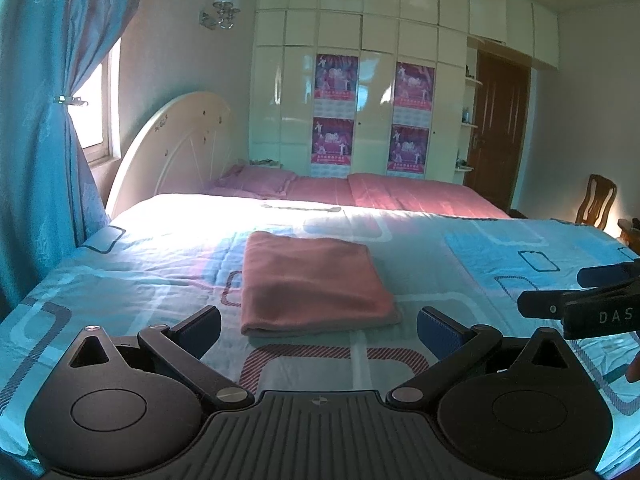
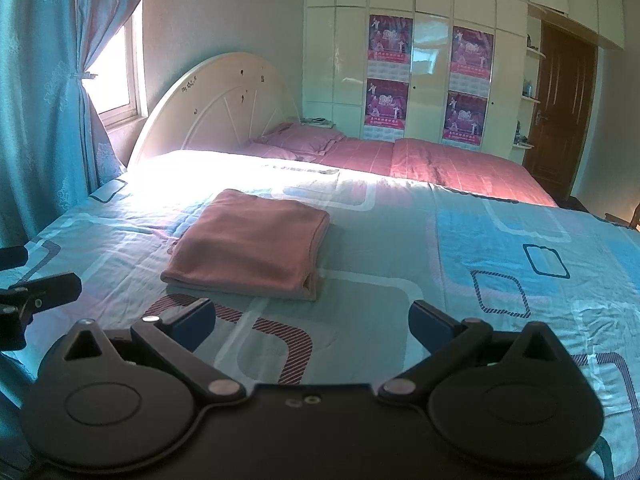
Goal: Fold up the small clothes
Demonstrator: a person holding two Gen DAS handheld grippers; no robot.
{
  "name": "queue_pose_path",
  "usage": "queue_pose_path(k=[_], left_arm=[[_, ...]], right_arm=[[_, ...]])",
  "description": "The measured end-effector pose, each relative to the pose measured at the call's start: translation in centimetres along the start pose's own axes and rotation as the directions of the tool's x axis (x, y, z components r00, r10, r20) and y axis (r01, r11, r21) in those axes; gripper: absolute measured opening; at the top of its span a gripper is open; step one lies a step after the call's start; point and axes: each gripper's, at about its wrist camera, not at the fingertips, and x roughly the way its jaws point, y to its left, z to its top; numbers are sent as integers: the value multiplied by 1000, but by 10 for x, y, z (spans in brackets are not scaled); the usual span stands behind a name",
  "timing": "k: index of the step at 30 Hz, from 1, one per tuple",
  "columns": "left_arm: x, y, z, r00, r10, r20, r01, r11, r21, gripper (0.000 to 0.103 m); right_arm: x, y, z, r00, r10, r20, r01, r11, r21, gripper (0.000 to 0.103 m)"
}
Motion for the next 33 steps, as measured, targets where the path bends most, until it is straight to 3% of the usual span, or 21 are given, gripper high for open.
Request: queue_pose_path(k=[33], left_arm=[[6,-4,0,1000,8,2,-8,1000,8,103]], right_arm=[[2,-2,3,1000,20,9,-20,999,-32,102]])
